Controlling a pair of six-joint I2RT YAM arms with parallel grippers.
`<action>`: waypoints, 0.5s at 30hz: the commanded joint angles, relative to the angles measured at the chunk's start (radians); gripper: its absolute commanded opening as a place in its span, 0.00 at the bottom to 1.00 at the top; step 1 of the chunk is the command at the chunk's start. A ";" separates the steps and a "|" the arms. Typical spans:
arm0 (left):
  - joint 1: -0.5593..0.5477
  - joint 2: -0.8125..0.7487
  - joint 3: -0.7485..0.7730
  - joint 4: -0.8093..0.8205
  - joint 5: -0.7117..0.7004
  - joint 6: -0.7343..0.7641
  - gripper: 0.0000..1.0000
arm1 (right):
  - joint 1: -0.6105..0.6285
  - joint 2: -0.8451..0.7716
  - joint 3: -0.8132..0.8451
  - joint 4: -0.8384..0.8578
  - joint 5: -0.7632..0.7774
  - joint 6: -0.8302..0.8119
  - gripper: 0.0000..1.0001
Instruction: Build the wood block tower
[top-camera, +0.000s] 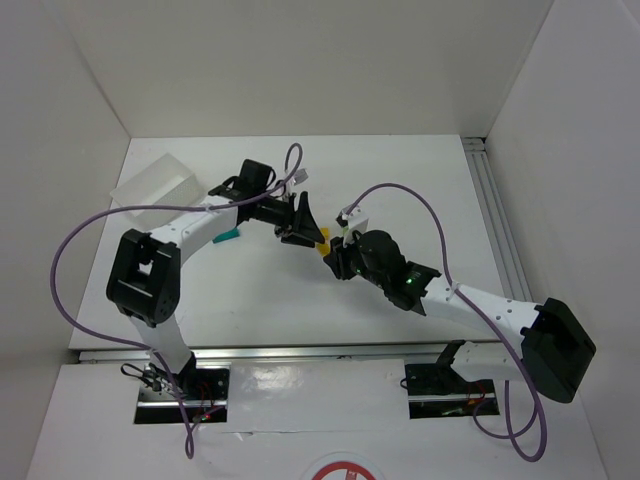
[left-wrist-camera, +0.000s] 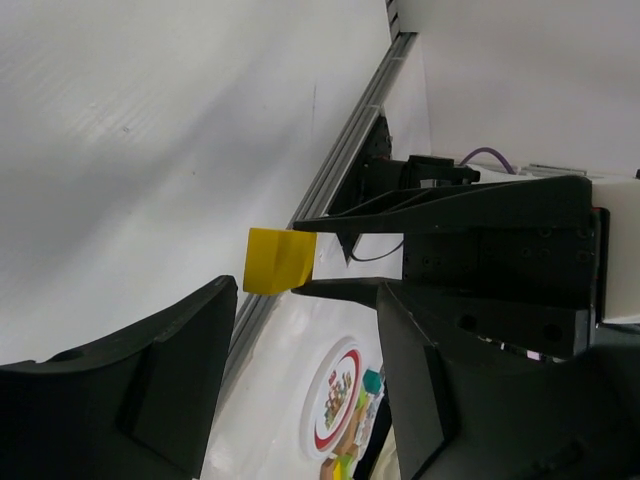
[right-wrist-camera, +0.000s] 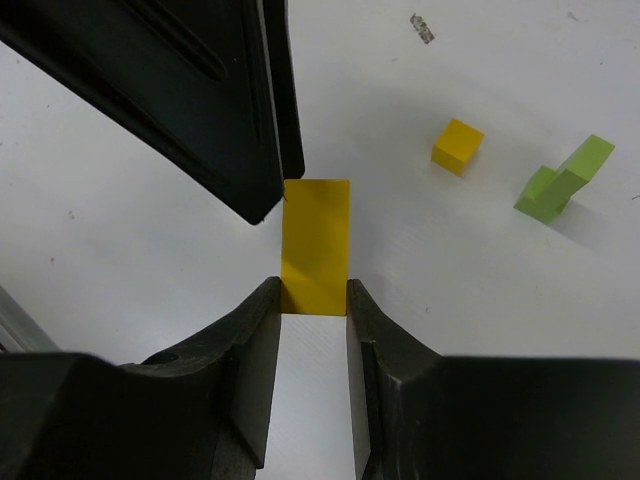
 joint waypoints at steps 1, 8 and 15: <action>-0.010 0.030 0.047 -0.029 0.036 0.049 0.71 | 0.009 -0.017 0.043 0.004 0.012 -0.019 0.22; -0.010 0.031 0.011 0.039 0.073 0.012 0.63 | 0.009 -0.017 0.043 0.004 0.012 -0.019 0.22; -0.019 0.041 0.020 0.059 0.093 0.002 0.61 | 0.009 -0.017 0.043 0.004 0.012 -0.019 0.22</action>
